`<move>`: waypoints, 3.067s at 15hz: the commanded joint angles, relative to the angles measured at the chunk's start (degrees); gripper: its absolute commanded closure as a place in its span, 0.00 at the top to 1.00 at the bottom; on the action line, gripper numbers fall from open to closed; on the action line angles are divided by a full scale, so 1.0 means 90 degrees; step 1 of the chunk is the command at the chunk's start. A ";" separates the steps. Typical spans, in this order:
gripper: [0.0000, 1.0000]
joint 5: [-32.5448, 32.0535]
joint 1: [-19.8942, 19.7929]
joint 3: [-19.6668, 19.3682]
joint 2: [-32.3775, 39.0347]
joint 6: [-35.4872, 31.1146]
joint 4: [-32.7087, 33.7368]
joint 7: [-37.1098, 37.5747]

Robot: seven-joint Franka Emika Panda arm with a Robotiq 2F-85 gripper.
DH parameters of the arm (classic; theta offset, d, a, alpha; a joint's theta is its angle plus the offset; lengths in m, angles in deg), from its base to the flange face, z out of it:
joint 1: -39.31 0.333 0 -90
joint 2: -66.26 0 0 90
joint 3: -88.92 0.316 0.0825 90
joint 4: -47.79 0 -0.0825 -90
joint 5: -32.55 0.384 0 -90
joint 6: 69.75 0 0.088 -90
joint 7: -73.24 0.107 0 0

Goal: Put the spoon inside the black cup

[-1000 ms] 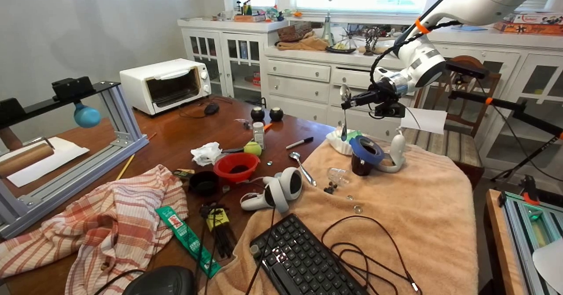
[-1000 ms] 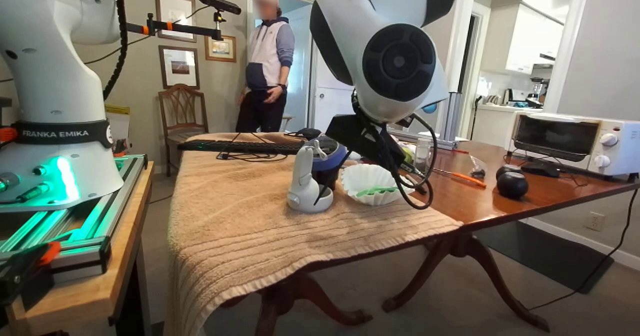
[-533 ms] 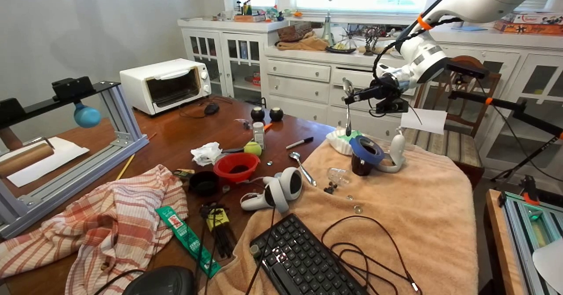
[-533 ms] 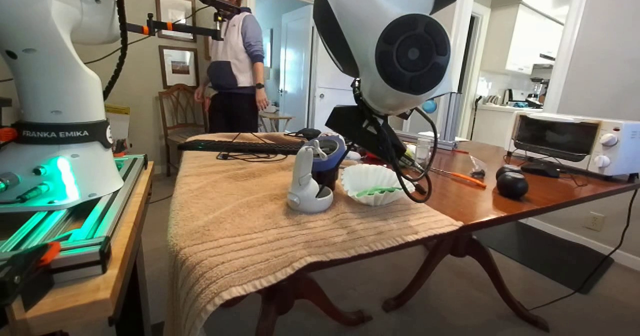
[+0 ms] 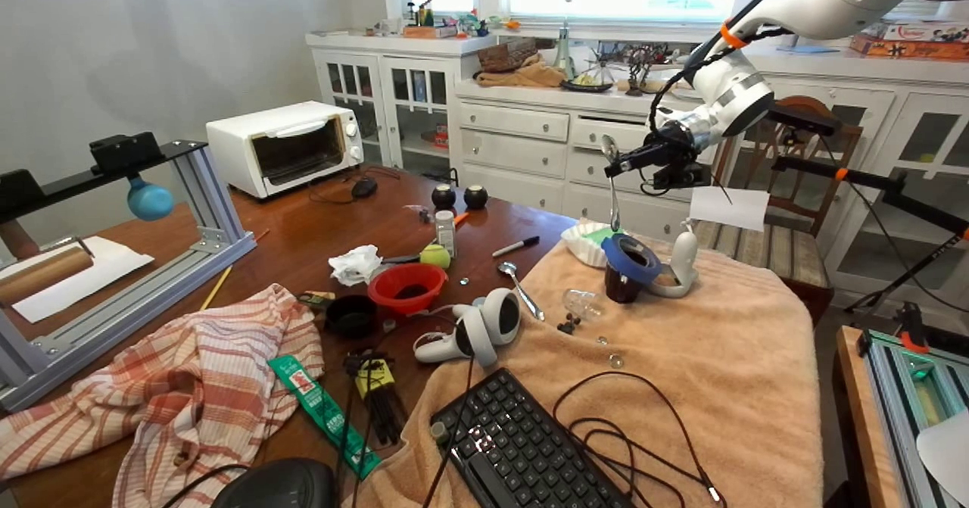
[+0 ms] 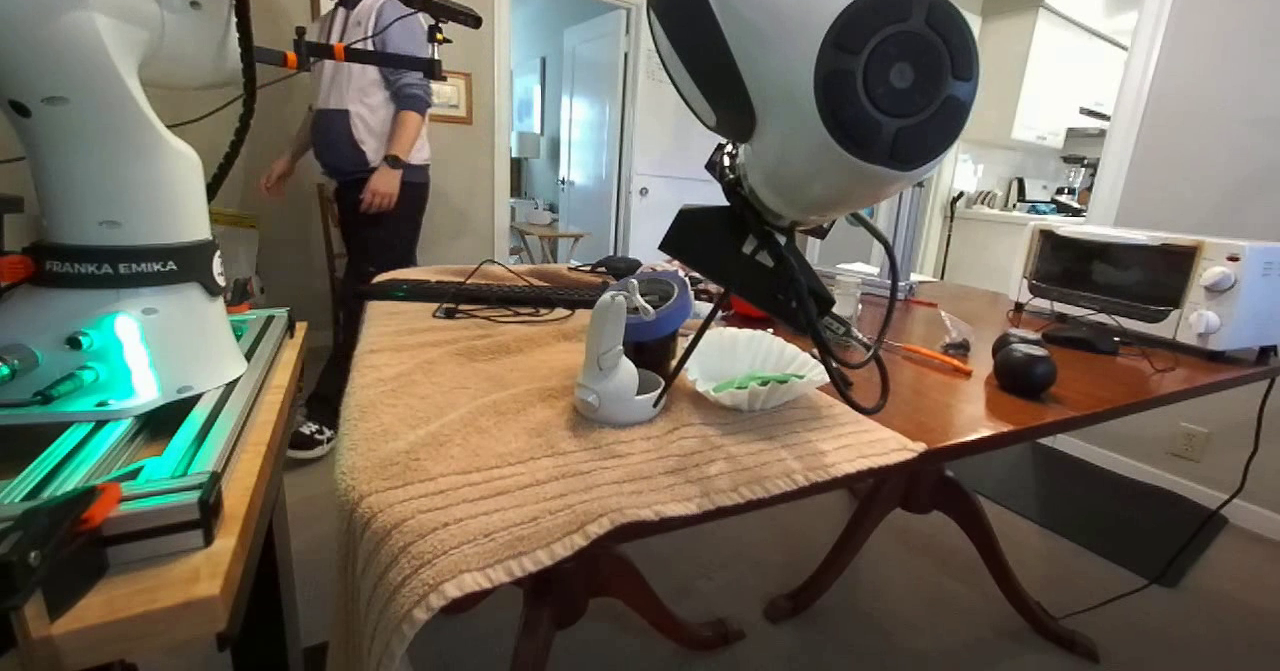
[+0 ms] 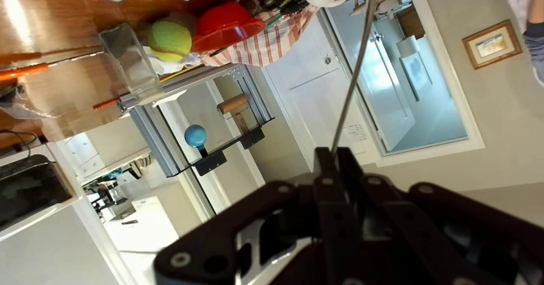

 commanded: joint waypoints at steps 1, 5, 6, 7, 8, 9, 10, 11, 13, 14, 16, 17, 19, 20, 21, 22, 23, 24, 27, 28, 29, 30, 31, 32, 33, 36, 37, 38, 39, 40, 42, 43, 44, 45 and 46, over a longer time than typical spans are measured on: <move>0.02 -0.0247 -0.0115 -0.0041 0.0322 0.0242 0.0346 -0.0145; 0.02 -0.0423 -0.0247 -0.0040 0.0400 0.0360 0.0453 -0.0289; 0.02 -0.0471 -0.0276 -0.0037 0.0407 0.0404 0.0470 -0.0335; 0.02 -0.0526 -0.0298 -0.0038 0.0412 0.0424 0.0483 -0.0385; 0.02 -0.0583 -0.0314 -0.0036 0.0406 0.0414 0.0457 -0.0466; 0.02 -0.0663 -0.0336 -0.0034 0.0402 0.0431 0.0453 -0.0528; 0.02 -0.0739 -0.0350 -0.0038 0.0383 0.0436 0.0417 -0.0616; 0.02 -0.0835 -0.0371 -0.0042 0.0369 0.0458 0.0396 -0.0698; 0.02 -0.1069 -0.0426 -0.0050 0.0346 0.0527 0.0374 -0.0885; 0.02 -0.1178 -0.0450 -0.0050 0.0336 0.0551 0.0357 -0.0966; 0.02 -0.1346 -0.0494 -0.0039 0.0319 0.0589 0.0333 -0.1095; 0.02 -0.1428 -0.0519 -0.0032 0.0303 0.0607 0.0311 -0.1158; 0.02 -0.1567 -0.0576 -0.0020 0.0247 0.0695 0.0259 -0.1256; 0.02 -0.1627 -0.0612 -0.0015 0.0210 0.0777 0.0229 -0.1315; 0.02 -0.1675 -0.0639 -0.0011 0.0187 0.0844 0.0218 -0.1356; 0.02 -0.1689 -0.0658 -0.0009 0.0139 0.0930 0.0187 -0.1339; 0.02 -0.1713 -0.0651 -0.0013 0.0067 0.0983 0.0115 -0.1312; 0.02 -0.1734 -0.0651 -0.0022 -0.0001 0.1036 0.0042 -0.1289; 0.02 -0.1870 -0.0621 -0.0045 -0.0176 0.1115 -0.0180 -0.1353; 0.02 -0.1867 -0.0603 -0.0043 -0.0234 0.1094 -0.0282 -0.1367; 0.02 -0.1861 -0.0581 -0.0041 -0.0305 0.1063 -0.0396 -0.1369; 0.02 -0.1856 -0.0557 -0.0040 -0.0363 0.1042 -0.0496 -0.1372; 0.02 -0.1823 -0.0532 -0.0039 -0.0428 0.1034 -0.0603 -0.1362; 0.02 -0.1788 -0.0505 -0.0039 -0.0491 0.1029 -0.0720 -0.1339; 0.02 -0.1735 -0.0476 -0.0041 -0.0570 0.1010 -0.0856 -0.1332; 0.02 -0.1541 -0.0392 -0.0030 -0.0729 0.0947 -0.1216 -0.1370; 0.02 -0.1470 -0.0356 -0.0032 -0.0773 0.0933 -0.1315 -0.1372; 0.02 -0.1365 -0.0319 -0.0031 -0.0804 0.0910 -0.1402 -0.1375; 0.02 -0.1292 -0.0277 -0.0034 -0.0824 0.0911 -0.1459 -0.1372; 0.02 -0.1174 -0.0224 -0.0033 -0.0840 0.0879 -0.1514 -0.1364; 0.02 -0.0958 -0.0120 -0.0042 -0.0830 0.0821 -0.1574 -0.1371; 0.02 -0.0862 -0.0057 -0.0044 -0.0807 0.0778 -0.1574 -0.1386; 0.02 -0.0780 0.0003 -0.0046 -0.0760 0.0738 -0.1543 -0.1404; 0.02 -0.0708 0.0061 -0.0049 -0.0719 0.0687 -0.1516 -0.1417; 0.02 -0.0629 0.0117 -0.0050 -0.0678 0.0618 -0.1489 -0.1453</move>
